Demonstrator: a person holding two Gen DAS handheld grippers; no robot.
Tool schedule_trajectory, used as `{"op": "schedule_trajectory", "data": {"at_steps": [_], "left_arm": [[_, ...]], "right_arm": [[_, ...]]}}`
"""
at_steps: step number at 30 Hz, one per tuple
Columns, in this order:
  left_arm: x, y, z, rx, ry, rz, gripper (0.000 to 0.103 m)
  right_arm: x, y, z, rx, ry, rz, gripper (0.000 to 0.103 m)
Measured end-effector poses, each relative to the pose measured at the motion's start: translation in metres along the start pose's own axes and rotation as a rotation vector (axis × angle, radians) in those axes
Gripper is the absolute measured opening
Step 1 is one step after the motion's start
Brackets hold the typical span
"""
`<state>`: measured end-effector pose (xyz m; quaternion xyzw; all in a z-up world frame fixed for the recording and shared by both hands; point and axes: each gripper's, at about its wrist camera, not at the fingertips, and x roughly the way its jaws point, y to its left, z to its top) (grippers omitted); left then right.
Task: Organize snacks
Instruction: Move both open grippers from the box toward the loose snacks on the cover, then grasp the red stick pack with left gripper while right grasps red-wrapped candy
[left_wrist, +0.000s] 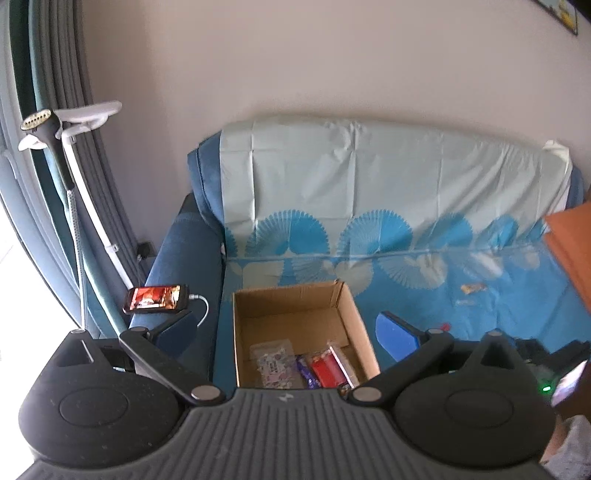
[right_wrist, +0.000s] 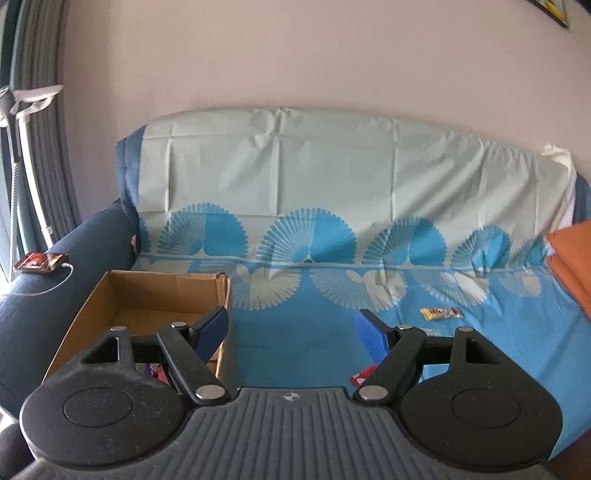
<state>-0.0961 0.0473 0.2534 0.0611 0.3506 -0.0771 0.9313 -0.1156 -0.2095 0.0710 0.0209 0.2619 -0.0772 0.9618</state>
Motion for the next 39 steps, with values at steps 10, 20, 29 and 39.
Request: {"op": "schedule_trajectory", "data": {"at_steps": [10,20,29,39], "left_arm": [[0.076,-0.045,0.003,0.068,0.100,-0.044,0.103],[0.196,-0.152,0.011,0.142,0.294,-0.155,0.103],[0.286,-0.176,0.008,0.117,0.438,-0.095,0.103],[0.338,-0.170,0.016,0.022,0.441,-0.084,0.103]], "right_arm": [[0.004,-0.058,-0.027,0.124,-0.003,-0.047,0.083],[0.079,-0.155,-0.088,0.331,0.164,-0.127,0.086],[0.248,-0.188,-0.137,0.544,0.354,-0.225,0.086],[0.322,-0.206,-0.162,0.368,0.424,-0.329,0.086]]}}
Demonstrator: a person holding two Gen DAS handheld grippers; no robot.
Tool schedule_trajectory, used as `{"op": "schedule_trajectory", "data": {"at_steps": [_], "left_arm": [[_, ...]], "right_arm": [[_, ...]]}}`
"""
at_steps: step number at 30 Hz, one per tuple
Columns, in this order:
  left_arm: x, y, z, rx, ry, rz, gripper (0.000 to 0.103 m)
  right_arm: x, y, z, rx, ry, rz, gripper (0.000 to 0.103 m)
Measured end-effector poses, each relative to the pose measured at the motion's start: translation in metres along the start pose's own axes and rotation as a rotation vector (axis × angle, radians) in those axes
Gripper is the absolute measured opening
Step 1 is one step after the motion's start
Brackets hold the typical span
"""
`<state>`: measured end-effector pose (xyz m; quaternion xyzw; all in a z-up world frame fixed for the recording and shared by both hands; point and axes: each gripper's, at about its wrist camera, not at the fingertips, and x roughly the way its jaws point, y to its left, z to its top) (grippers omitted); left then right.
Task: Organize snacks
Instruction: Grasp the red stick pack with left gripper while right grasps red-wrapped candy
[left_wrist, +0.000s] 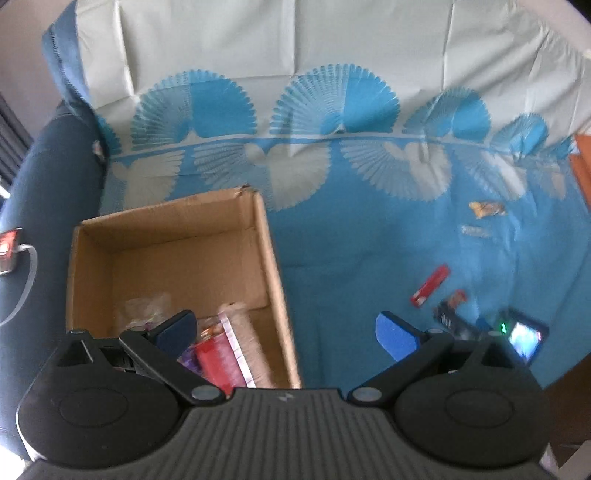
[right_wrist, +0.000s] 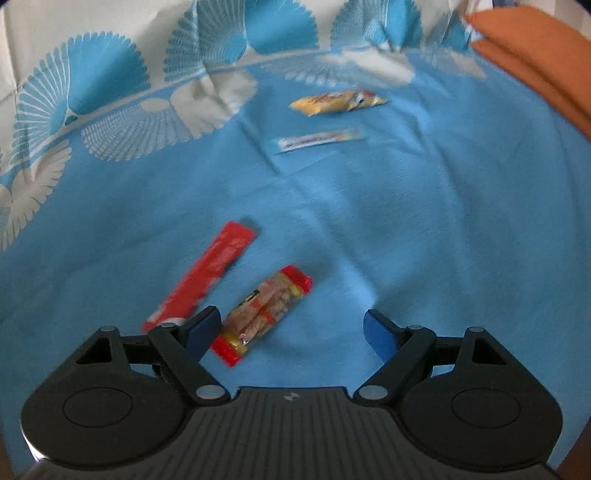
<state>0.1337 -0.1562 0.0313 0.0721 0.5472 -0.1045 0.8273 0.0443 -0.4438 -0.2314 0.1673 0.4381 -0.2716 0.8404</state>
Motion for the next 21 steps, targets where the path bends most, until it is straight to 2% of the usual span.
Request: {"op": "schedule_trajectory", "data": {"at_steps": [5,8,12,14,16,19,21], "left_arm": [[0.048,-0.043,0.009,0.037,0.028,-0.043,0.103],[0.095,-0.085,0.011,0.123,0.065,-0.076,0.103],[0.170,-0.140,0.015,0.299,0.168,-0.072,0.103],[0.198,-0.159,0.013,0.348,0.196,-0.035,0.103],[0.224,-0.176,0.010,0.403,0.240,-0.038,0.103],[0.255,-0.200,0.006,0.479,0.288,-0.044,0.103],[0.272,-0.211,0.004,0.500,0.297,-0.040,0.103]], "right_arm": [[-0.003,-0.048,-0.001,-0.024,0.009,0.024,0.087],[-0.004,-0.063,0.001,-0.011,0.021,0.044,0.087],[-0.007,-0.052,0.005,-0.109,-0.002,0.103,0.087],[-0.007,-0.041,0.008,-0.163,-0.005,0.125,0.087],[-0.001,-0.034,0.011,-0.185,0.010,0.149,0.088],[0.011,-0.031,0.015,-0.203,0.025,0.095,0.089],[0.012,-0.037,0.015,-0.177,0.015,0.091,0.091]]}}
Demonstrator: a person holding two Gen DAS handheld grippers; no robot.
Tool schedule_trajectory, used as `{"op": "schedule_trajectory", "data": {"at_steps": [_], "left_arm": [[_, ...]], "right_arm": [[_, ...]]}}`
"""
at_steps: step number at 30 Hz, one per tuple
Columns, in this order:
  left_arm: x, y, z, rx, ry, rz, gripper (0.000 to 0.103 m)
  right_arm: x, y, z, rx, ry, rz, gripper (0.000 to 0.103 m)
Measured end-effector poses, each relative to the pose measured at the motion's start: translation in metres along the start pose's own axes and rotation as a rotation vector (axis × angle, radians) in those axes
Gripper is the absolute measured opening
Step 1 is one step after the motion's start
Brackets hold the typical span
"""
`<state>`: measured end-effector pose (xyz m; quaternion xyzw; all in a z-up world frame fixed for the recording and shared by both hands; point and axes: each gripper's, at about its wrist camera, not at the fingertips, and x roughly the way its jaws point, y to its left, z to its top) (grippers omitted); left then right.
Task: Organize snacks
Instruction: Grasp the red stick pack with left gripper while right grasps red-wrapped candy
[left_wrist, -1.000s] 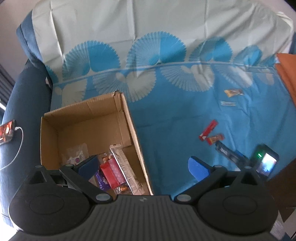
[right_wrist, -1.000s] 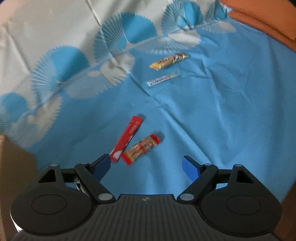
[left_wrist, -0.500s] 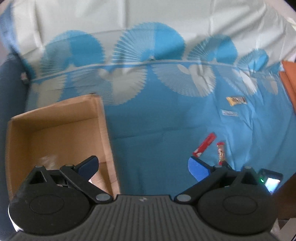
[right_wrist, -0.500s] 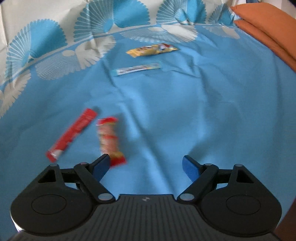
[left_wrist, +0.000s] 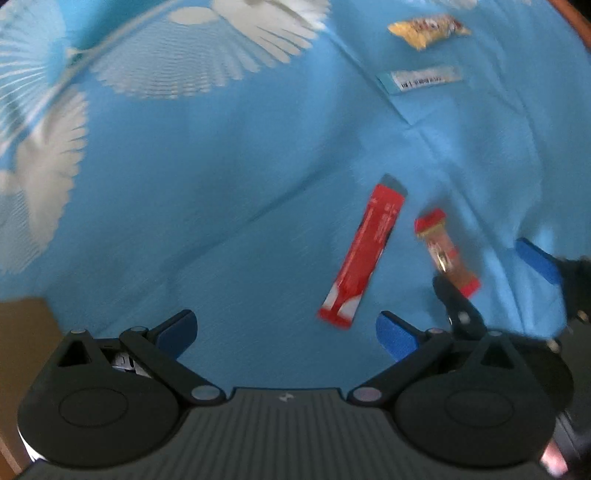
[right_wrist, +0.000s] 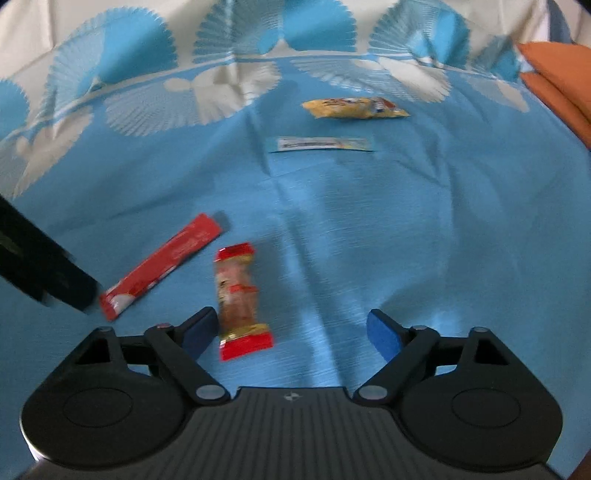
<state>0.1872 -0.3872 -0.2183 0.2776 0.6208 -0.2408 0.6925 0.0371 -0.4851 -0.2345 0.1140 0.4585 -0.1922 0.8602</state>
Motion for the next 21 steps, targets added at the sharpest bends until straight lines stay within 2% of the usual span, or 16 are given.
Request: {"op": "schedule_trajectory", "data": {"at_steps": [4,9,14,16,17,18,19,20,21], "left_arm": [[0.035,-0.010,0.013,0.053,0.040,-0.022,0.103],[0.037,-0.003,0.011,0.073,0.013,-0.053,0.103],[0.039,-0.010,0.021,0.077,0.047,-0.027,0.103],[0.038,-0.015,0.026,0.082,0.033,-0.030,0.101],[0.035,-0.016,0.026,0.072,0.032,-0.043,0.096],[0.031,-0.015,0.025,0.062,0.023,-0.059,0.086],[0.027,-0.015,0.027,0.063,0.007,-0.064,0.079],[0.020,-0.015,0.029,0.067,-0.009,-0.070,0.059],[0.015,-0.014,0.030,0.069,-0.026,-0.082,0.032]], "right_arm": [[0.003,-0.002,-0.004,-0.021,-0.011,0.001,0.097],[0.009,0.001,-0.004,-0.044,-0.031,-0.005,0.102],[0.011,0.006,-0.006,-0.073,-0.066,-0.008,0.100],[0.008,0.006,-0.007,-0.083,-0.077,0.012,0.089],[0.006,0.006,-0.007,-0.091,-0.086,0.023,0.083],[0.003,0.007,-0.007,-0.099,-0.101,0.033,0.067],[0.000,0.007,-0.007,-0.103,-0.112,0.044,0.044],[-0.002,0.007,-0.008,-0.103,-0.122,0.051,0.033],[-0.003,0.007,-0.007,-0.095,-0.123,0.050,0.027]]}}
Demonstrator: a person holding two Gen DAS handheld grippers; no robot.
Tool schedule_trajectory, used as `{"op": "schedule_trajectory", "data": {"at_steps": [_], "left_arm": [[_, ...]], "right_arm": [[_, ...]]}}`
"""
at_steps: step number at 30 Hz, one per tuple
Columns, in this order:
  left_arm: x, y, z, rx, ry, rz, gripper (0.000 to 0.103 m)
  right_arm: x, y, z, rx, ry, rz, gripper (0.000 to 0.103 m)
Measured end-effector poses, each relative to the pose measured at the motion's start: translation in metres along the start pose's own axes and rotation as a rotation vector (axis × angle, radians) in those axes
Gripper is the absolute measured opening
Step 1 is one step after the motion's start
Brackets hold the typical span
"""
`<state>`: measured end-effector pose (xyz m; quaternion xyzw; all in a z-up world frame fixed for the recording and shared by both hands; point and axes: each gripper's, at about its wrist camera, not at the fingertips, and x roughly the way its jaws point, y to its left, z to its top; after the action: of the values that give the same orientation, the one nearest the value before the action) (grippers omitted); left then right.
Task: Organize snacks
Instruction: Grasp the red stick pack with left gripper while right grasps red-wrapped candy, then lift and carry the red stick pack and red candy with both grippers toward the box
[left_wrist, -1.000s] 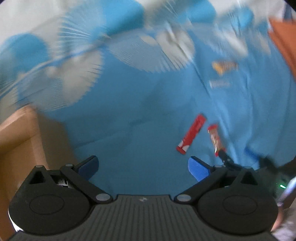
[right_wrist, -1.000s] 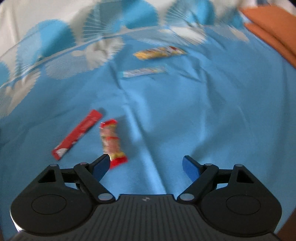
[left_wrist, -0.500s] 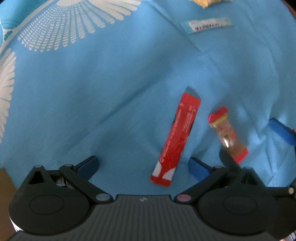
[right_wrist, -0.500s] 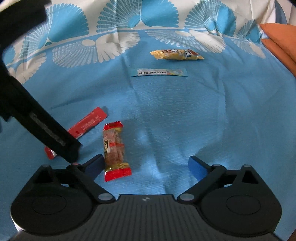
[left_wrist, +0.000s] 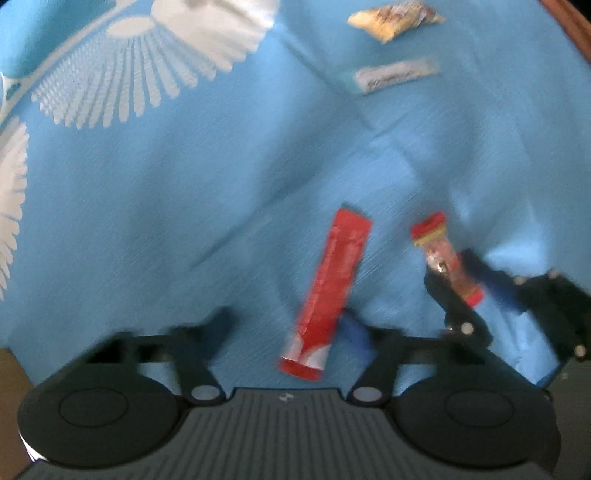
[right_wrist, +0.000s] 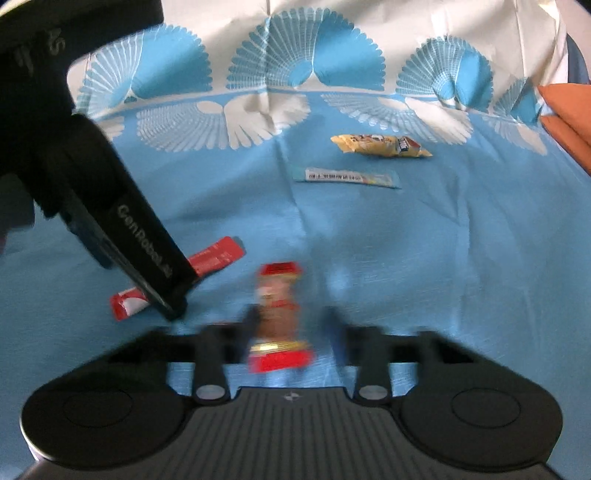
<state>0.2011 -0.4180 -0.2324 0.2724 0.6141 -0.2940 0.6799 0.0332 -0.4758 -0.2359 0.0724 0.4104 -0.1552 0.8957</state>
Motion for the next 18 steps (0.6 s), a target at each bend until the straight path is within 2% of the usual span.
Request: {"op": "schedule_trajectory", "data": {"at_steps": [1,3,9,13,18], "left_arm": [[-0.003,0.001,0.000,-0.006,-0.011,-0.010,0.022],[-0.007,0.005,-0.004,-0.034,-0.017,-0.023,0.022],[-0.027,0.013,-0.031,-0.039,-0.078,0.005,0.022],[-0.058,0.019,-0.057,-0.061,-0.145,0.018,0.022],[-0.115,0.021,-0.099,-0.090,-0.250,0.000,0.022]], "right_arm": [[-0.001,-0.001,0.000,0.012,0.002,0.003,0.026],[-0.004,-0.004,0.001,0.047,0.005,0.008,0.026],[-0.019,-0.012,0.000,0.133,0.035,0.024,0.026],[-0.040,-0.012,-0.002,0.179,0.018,0.024,0.026],[-0.087,-0.002,-0.005,0.217,-0.023,0.061,0.026]]}}
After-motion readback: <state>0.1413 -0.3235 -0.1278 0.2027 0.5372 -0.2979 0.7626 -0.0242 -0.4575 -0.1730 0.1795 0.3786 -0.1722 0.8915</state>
